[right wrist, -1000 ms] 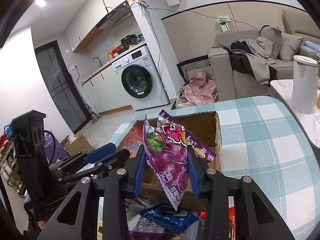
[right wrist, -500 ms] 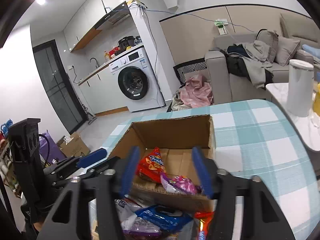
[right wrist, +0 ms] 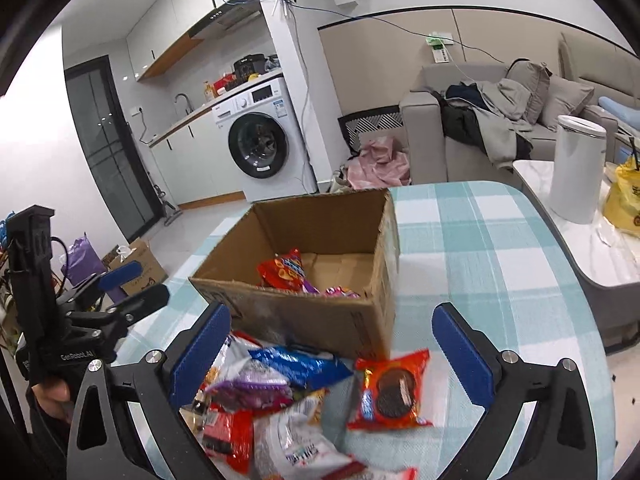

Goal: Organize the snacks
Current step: 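Withdraw both tools and move toward the Oreo pack and noodle bag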

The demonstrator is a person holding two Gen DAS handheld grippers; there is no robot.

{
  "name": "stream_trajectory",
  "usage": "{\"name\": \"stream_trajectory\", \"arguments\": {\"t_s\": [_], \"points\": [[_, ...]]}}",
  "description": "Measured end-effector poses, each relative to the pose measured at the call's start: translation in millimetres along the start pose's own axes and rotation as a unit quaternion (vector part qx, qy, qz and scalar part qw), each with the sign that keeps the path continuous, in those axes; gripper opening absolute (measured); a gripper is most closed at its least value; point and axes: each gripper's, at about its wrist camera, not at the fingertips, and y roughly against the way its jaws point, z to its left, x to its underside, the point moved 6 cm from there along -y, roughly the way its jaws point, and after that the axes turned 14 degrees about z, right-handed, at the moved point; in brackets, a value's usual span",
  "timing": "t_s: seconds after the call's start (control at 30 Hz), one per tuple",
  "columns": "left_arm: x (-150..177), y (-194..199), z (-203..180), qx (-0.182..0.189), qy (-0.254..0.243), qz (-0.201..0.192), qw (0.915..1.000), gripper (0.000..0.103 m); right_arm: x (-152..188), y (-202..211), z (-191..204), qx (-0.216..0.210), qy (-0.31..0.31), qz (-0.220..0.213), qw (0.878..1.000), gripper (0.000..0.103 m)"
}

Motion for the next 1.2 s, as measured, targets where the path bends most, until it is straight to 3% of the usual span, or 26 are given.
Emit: {"name": "stream_trajectory", "arguments": {"t_s": [0.23,0.63,1.2], "points": [[19.7,10.7,2.9,-0.006,0.005,0.01,0.9999,0.103,13.2,10.5,2.2,-0.009,0.002,0.005,1.0,0.103],[36.5,12.5,1.0,-0.012,0.005,0.024,0.9996,0.103,35.1,14.3,-2.1,0.016,0.009,0.022,1.0,0.103],[50.1,-30.8,10.9,-0.013,0.02,0.071,0.9972,0.103,34.3,-7.9,-27.9,0.061,-0.003,0.064,0.996,0.103]]}}
